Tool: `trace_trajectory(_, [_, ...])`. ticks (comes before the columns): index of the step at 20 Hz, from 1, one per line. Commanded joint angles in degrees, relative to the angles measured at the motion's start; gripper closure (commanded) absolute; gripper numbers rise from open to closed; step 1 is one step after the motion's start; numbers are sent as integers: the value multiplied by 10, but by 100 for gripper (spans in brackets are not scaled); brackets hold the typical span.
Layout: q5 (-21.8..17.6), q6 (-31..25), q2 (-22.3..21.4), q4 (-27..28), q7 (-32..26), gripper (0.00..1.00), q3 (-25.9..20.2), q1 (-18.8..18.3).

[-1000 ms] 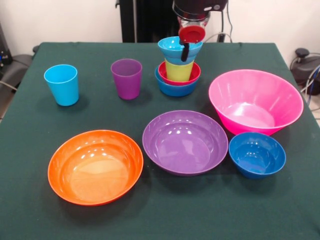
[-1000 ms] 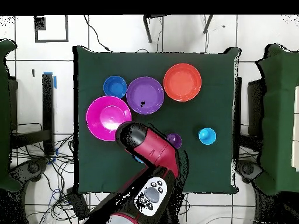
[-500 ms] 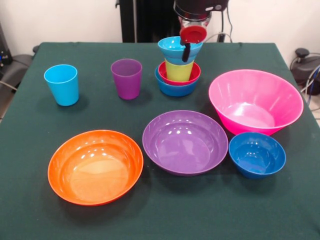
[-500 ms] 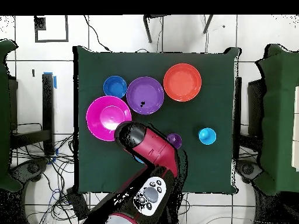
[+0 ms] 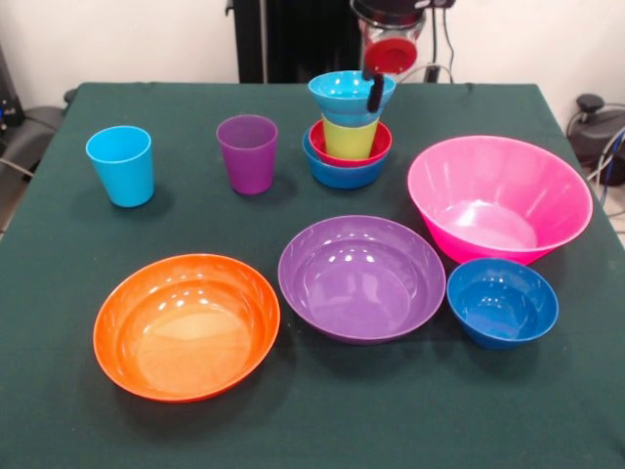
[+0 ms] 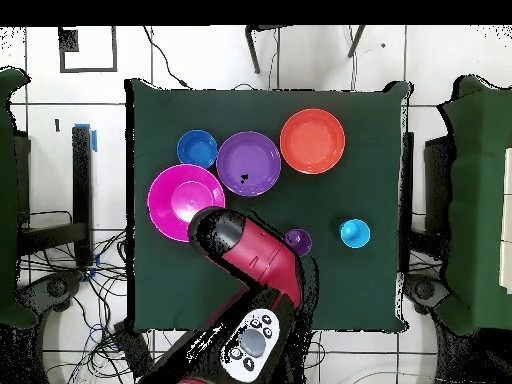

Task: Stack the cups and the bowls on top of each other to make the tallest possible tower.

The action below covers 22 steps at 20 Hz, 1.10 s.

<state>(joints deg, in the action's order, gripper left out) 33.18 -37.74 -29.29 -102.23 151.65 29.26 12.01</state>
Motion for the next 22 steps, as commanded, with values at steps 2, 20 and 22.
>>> trace_trajectory(2, [-67, -124, -68, 66, 33, 0, 1, 2])
trace_trajectory(20, [-218, -210, -96, 276, -65, 0, 46, -42])
trace_trajectory(22, [-226, -109, -80, 246, -96, 0, 10, -74])
